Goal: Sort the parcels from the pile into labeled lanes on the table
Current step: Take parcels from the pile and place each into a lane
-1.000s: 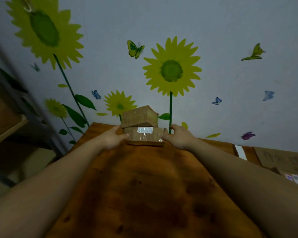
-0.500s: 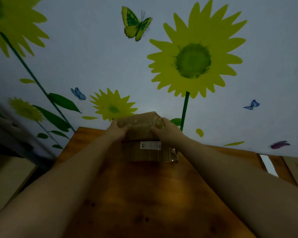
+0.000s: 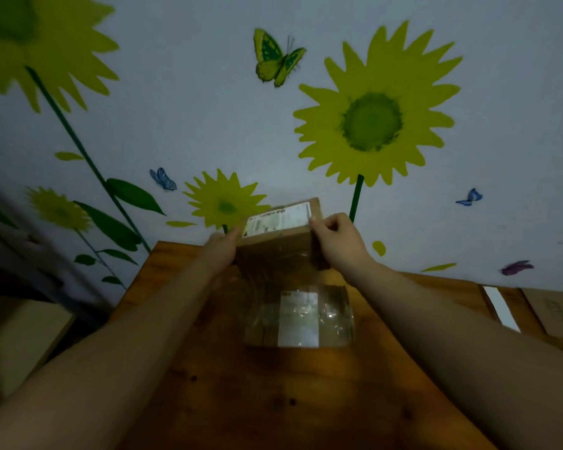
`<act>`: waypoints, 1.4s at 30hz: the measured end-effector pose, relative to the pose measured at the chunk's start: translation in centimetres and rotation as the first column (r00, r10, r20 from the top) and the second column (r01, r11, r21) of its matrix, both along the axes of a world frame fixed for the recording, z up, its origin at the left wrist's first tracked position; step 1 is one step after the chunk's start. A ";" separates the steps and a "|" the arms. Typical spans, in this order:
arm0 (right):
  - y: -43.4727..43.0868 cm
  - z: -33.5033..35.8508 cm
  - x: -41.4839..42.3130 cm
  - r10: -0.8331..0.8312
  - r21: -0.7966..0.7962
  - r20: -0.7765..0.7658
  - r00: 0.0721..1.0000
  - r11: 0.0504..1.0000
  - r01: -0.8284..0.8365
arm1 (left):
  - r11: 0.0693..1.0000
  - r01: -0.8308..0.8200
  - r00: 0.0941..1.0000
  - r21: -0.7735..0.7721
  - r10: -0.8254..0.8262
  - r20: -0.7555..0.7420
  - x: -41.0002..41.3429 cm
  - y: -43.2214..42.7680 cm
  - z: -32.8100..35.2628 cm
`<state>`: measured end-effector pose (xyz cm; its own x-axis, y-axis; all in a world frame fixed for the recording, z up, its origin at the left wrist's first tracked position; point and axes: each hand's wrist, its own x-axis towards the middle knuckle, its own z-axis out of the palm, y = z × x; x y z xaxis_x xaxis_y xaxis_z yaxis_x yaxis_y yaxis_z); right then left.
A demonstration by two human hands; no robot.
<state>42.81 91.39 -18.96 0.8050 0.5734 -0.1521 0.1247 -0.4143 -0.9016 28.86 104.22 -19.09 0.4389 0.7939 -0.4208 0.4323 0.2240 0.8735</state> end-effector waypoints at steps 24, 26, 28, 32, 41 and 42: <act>-23.7 9.3 -18.4 -0.164 0.176 0.087 0.983 0.973 0.147 | 0.975 0.213 0.745 0.058 -0.200 0.637 -12.6 -18.3 10.8; -26.6 10.2 -19.0 -0.143 0.196 0.116 0.983 0.973 0.119 | 0.958 0.269 0.716 0.100 -0.268 0.645 -11.8 -21.0 11.4; -29.9 10.8 -19.3 -0.147 0.182 0.182 0.972 0.977 0.114 | 0.870 0.419 0.684 0.260 -0.490 0.540 -11.5 -24.6 12.0; -38.0 11.6 -19.3 -0.196 0.089 0.238 0.951 0.980 0.180 | 0.746 0.615 0.581 0.255 -0.648 0.492 -9.8 -33.2 12.4; -61.4 11.8 -18.4 -0.424 0.146 0.243 0.873 0.905 0.399 | 0.587 0.747 0.406 0.312 -0.775 0.484 -4.2 -56.4 12.2; -63.7 11.7 -18.4 -0.446 0.156 0.240 0.862 0.894 0.419 | 0.563 0.763 0.382 0.318 -0.789 0.481 -3.7 -58.8 12.3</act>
